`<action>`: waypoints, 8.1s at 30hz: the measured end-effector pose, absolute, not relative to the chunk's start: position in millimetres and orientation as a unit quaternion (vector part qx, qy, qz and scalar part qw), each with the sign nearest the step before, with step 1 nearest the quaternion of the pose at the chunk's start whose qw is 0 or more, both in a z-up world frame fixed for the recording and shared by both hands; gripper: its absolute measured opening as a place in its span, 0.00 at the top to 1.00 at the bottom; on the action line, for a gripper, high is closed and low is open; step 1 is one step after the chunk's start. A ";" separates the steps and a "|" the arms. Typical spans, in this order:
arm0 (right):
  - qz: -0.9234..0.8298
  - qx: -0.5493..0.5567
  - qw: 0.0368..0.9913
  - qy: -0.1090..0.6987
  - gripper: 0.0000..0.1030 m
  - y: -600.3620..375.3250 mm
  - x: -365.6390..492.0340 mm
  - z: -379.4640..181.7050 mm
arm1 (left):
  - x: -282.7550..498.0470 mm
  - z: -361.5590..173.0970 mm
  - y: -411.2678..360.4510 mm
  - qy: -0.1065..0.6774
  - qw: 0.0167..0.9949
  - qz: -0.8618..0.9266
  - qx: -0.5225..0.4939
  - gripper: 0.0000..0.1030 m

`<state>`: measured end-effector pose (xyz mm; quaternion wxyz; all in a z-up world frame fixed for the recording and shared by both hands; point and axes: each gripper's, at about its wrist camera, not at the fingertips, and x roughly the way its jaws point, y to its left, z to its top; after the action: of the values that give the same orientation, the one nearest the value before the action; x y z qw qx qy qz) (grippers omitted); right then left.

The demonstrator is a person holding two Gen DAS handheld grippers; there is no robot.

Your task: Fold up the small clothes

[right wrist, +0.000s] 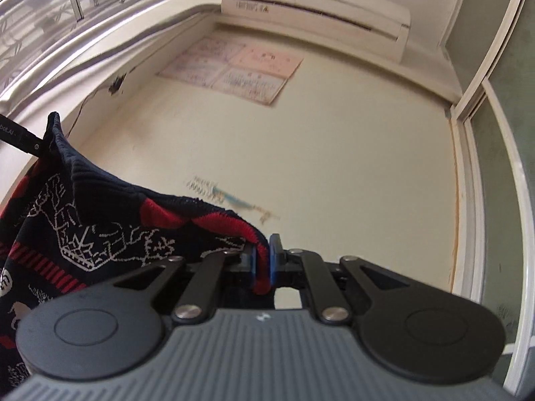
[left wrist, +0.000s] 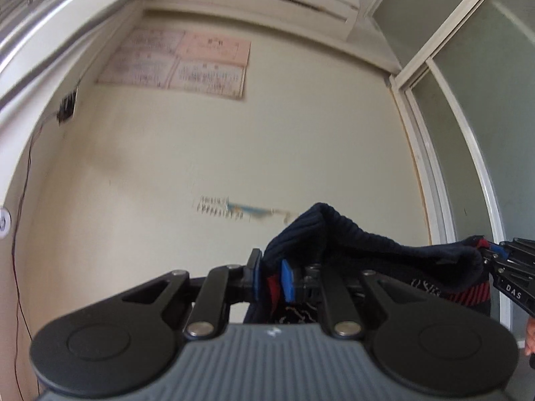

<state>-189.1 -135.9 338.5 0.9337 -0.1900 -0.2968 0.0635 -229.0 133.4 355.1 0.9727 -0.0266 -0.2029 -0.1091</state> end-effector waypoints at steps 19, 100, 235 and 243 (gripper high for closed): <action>0.090 -0.187 0.973 -0.099 0.90 -146.8 -44.1 291.4 | -71.1 286.0 68.6 -0.037 0.998 -0.003 0.046 0.85; 0.291 -0.001 0.919 0.267 0.71 -159.1 -50.7 36.1 | -106.7 42.8 171.2 0.299 0.953 -0.009 0.047 0.52; 0.228 0.041 0.898 0.375 0.75 -130.7 143.2 91.1 | -53.2 3.1 84.1 0.311 0.909 -0.245 -0.127 0.29; 0.412 -0.073 0.824 0.383 0.73 16.2 108.7 110.1 | -107.2 24.1 104.2 0.259 0.900 -0.312 -0.159 0.29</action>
<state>108.7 16.2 110.1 0.8235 -0.0726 0.3830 0.4121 -107.2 104.2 24.1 0.9000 -0.1591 0.2593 -0.3121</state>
